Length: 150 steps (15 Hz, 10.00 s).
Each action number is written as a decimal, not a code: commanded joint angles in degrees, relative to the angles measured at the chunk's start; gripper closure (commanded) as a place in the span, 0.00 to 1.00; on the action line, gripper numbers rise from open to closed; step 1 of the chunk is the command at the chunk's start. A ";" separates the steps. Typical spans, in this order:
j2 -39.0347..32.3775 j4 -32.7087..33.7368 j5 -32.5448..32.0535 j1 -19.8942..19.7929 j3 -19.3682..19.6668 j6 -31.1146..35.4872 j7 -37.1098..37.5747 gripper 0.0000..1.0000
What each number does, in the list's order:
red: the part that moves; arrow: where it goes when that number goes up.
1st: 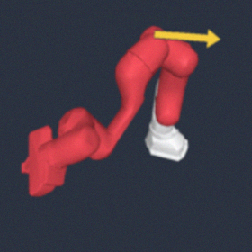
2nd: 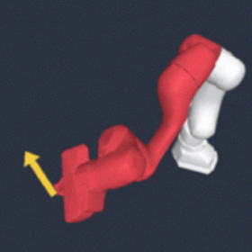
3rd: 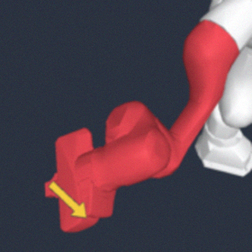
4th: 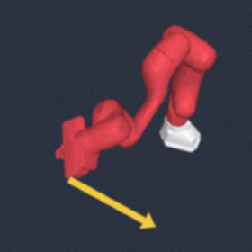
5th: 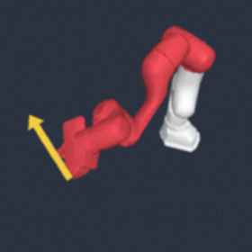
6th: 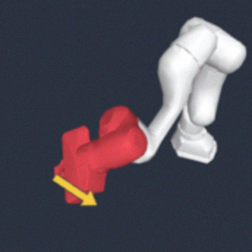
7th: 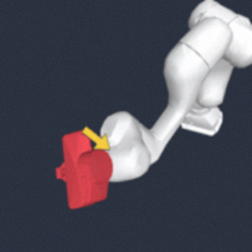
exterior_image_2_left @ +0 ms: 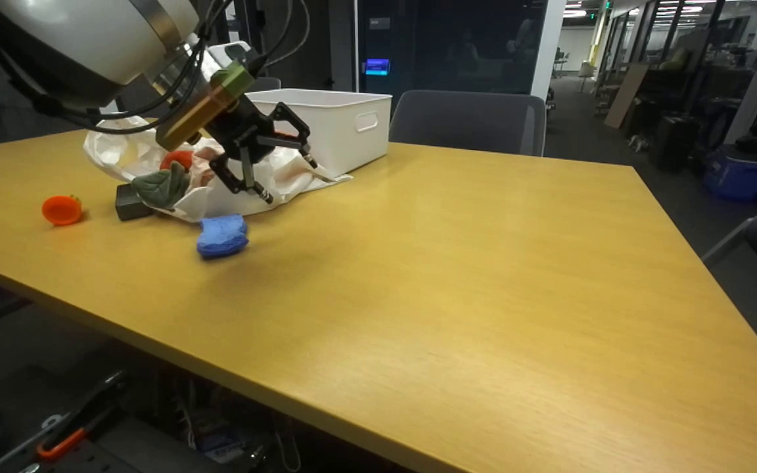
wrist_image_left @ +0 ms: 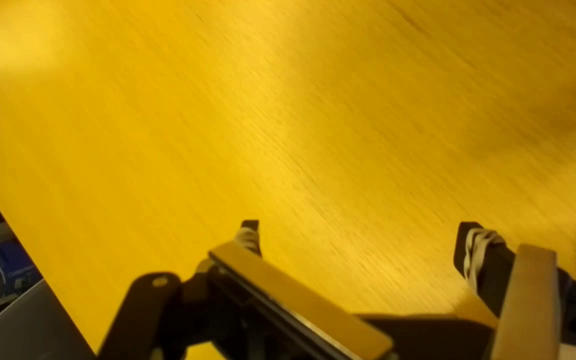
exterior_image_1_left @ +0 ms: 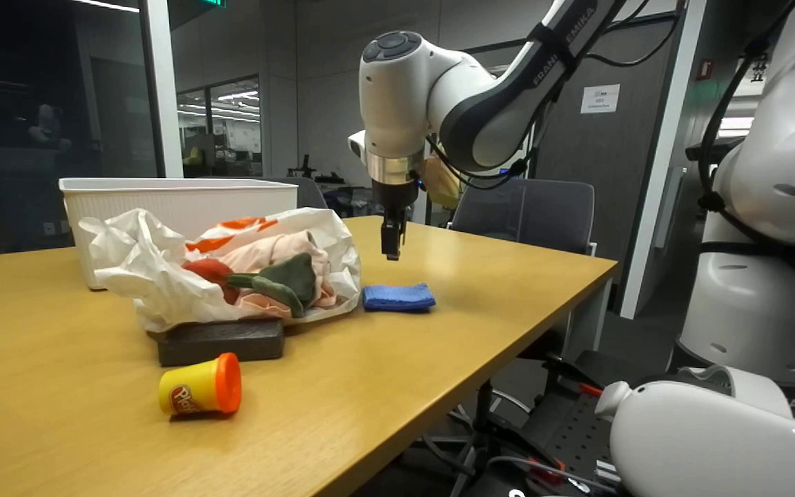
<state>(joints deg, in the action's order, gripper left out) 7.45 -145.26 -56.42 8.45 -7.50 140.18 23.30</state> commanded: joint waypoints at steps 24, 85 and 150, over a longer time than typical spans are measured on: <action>5.16 4.05 47.67 5.21 3.91 4.60 -48.57 0.00; 0.19 5.52 16.53 0.70 -1.31 11.36 -50.21 0.85; -10.14 13.67 53.09 3.03 -2.47 -6.59 -64.61 0.00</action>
<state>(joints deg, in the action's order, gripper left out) -0.72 -133.57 -3.26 11.70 -9.12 134.16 -41.71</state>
